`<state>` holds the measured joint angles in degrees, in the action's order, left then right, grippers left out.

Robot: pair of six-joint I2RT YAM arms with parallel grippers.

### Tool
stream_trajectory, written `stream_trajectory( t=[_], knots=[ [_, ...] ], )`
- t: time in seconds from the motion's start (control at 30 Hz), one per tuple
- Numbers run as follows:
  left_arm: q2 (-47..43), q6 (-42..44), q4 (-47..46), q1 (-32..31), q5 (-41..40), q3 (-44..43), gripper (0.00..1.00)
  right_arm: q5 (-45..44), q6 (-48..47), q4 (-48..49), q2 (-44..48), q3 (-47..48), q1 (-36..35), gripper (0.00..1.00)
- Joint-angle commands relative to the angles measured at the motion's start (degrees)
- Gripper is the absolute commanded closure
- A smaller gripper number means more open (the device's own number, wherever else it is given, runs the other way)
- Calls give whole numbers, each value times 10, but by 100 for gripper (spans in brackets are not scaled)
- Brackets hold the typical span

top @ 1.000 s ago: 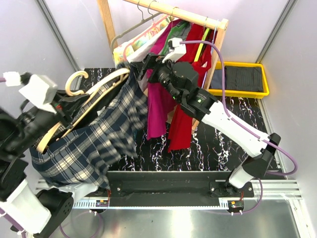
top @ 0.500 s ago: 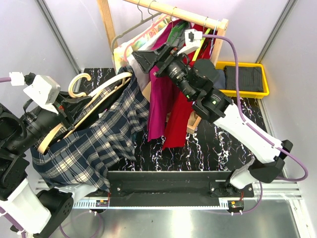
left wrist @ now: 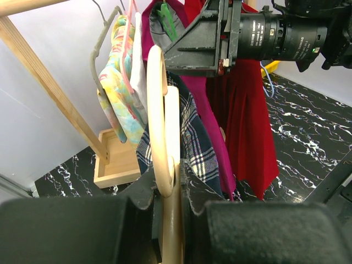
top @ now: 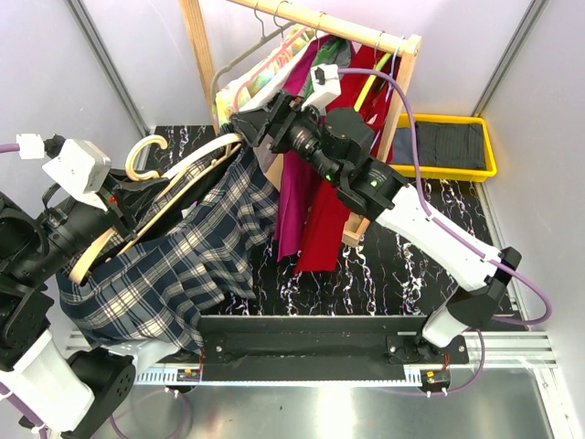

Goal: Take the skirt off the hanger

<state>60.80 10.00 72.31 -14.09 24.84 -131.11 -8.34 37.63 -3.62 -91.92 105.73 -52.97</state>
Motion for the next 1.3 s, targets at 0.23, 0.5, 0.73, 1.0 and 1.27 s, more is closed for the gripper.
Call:
stream_trajectory(
  t=[0.23, 0.5, 0.73, 1.0, 1.27],
  knots=[
    [-6, 10, -93, -1, 2, -9, 100, 40, 21, -9, -15, 10, -4, 27],
    [-9, 9, -95, -1, -1, -2, 100, 44, 19, -16, -28, 18, -5, 60],
    [-17, 13, -100, 0, -8, 10, 100, 31, 3, -16, -30, 34, -5, 99],
    [-28, 8, -103, 0, 4, 51, 100, 26, -82, -26, -74, 166, -33, 100],
    [-52, 10, -131, 0, 15, 167, 100, -2, -193, -91, -160, 375, -120, 100]
  ],
)
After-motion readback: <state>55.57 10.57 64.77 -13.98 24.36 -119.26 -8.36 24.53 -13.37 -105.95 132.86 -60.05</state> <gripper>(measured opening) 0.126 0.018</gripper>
